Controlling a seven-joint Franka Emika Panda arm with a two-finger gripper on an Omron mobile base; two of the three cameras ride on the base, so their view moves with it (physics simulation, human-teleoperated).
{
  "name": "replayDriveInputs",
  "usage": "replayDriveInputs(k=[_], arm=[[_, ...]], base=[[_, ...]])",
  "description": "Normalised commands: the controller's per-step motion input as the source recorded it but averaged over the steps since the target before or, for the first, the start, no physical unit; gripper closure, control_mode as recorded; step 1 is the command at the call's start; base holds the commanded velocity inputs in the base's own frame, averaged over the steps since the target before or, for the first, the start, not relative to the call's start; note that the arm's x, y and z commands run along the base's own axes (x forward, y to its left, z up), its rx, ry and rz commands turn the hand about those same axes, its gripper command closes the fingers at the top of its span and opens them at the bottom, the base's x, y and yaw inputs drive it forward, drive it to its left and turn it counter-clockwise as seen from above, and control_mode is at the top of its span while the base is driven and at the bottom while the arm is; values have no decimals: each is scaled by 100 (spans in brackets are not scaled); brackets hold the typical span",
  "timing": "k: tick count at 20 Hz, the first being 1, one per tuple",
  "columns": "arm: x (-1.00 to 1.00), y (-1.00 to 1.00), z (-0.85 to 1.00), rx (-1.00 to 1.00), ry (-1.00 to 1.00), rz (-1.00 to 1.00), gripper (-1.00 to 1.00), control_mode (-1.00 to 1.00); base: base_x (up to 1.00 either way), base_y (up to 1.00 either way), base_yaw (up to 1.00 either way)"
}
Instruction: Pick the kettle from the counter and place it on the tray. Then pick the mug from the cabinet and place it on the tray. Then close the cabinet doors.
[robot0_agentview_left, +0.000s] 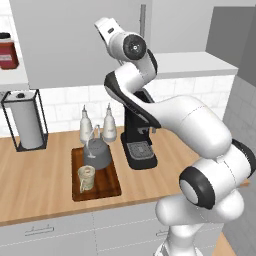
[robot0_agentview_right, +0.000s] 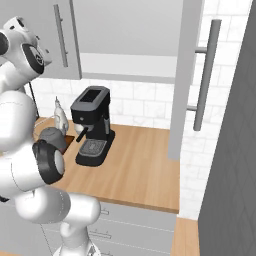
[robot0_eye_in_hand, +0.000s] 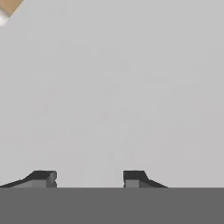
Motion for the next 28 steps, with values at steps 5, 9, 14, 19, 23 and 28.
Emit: replayDriveInputs(k=[5,9,14,19,23,28], arm=[[70,9,-7,9,-3,0,-100,-100],[51,3,-51,0,-10,0,-100,-100],[65,-2,-51,1,-6,0,-100,-100],[78,-5,-32,6,-2,0,-100,-100],[41,-1,-27,7,-6,0,-100,-100],[-40,-1,-3,3,-13,0,-100,-100]], base=[[0,0,0],[0,0,0],[0,0,0],[0,0,0],[0,0,0],[0,0,0]])
